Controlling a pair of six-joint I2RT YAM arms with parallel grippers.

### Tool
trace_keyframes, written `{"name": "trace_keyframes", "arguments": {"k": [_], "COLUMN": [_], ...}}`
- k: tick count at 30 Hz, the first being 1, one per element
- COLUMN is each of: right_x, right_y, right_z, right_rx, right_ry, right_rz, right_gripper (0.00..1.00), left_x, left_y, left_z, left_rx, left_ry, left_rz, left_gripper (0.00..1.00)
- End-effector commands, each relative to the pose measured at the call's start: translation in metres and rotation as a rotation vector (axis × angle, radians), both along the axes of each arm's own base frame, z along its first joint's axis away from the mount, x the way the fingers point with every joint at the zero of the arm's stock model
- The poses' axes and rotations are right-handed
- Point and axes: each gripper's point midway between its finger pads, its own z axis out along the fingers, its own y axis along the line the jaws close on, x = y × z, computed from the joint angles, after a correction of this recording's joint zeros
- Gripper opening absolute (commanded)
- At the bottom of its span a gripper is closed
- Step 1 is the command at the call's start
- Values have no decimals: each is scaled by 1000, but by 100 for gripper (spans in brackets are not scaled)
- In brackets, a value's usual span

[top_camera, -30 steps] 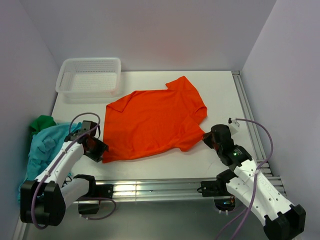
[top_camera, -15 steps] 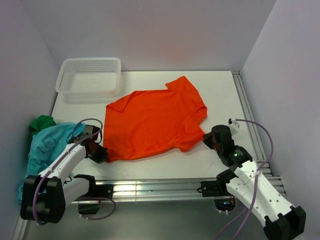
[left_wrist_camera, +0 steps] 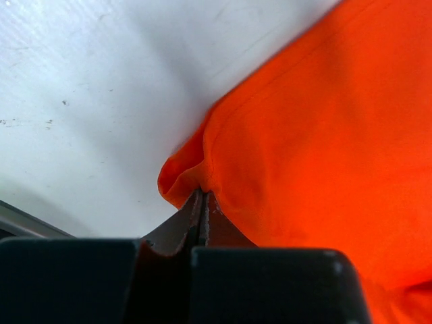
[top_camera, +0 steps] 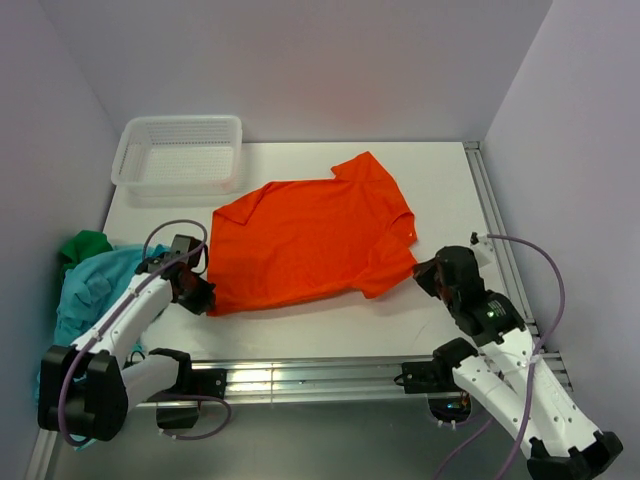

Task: Roll the t-shirts
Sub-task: Flatten the tshirt

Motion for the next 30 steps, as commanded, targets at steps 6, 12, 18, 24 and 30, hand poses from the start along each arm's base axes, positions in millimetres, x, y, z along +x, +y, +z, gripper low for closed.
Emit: {"name": "trace_keyframes", "arguments": {"k": [6,12,18,24,30], "right_x": [15,38,60,55,16], "right_y": [0,6,3,-4,-10], "right_z": [44,61,69,74,51], "right_rx": [-33,-80,-133,-132,-63], "right_ry": [-66,-81,-48,-35,-9], "right_rz": [15,32,-14,-50,-53], "right_gripper": [0,0,0,0,0], "left_x": [25,47,70,82,73], "left_y": [2,3,5,8,3], "left_z": [31,53,65,73,73], "left_rx": [56,77,88,98,63], "left_ry": [10,-31,-42,-54,-97], "left_rz": [-47,-47,-40,-27,-48], "left_gripper": [0,0,0,0,0]}}
